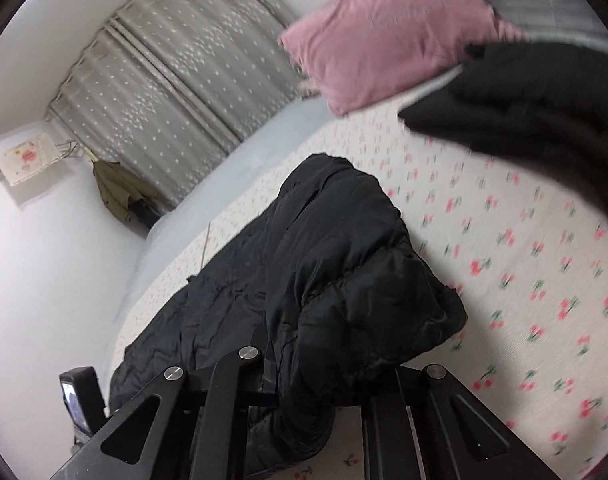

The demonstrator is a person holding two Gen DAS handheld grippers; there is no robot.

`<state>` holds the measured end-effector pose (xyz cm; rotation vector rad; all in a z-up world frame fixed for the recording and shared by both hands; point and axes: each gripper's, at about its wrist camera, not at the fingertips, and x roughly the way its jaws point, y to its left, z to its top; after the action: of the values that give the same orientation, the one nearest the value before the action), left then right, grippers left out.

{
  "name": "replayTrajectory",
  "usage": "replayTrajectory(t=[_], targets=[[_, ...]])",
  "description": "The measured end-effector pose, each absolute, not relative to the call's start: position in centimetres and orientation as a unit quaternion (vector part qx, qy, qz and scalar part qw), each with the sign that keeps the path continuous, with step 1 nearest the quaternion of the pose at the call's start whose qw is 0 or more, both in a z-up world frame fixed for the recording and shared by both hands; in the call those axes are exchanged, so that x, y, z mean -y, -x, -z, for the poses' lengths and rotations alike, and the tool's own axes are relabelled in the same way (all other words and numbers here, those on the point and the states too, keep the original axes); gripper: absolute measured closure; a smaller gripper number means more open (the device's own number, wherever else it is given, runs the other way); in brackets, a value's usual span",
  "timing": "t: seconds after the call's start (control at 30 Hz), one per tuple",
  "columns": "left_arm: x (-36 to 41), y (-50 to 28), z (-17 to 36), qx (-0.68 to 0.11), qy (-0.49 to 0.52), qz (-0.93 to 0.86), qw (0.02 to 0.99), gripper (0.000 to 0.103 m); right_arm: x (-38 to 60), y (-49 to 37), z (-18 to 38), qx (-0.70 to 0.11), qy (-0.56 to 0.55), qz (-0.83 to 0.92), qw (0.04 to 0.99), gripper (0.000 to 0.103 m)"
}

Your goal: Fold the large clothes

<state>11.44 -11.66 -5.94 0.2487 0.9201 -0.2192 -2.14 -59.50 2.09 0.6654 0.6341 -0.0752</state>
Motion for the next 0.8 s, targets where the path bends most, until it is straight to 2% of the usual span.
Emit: replayTrajectory(t=[0.4, 0.6, 0.8], targets=[[10.0, -10.0, 3.2, -0.43, -0.091, 0.152, 0.885, 0.025, 61.3, 5.6, -4.9, -0.233, -0.241, 0.121, 0.934, 0.091], [5.2, -11.9, 1.5, -0.435, -0.015, 0.15, 0.888, 0.025, 57.5, 6.1, -7.1, -0.192, -0.16, 0.105, 0.962, 0.09], [0.2, -12.7, 1.8, -0.424, -0.002, 0.099, 0.9, 0.028, 53.8, 5.5, -9.1, -0.164, -0.108, 0.089, 0.977, 0.09]])
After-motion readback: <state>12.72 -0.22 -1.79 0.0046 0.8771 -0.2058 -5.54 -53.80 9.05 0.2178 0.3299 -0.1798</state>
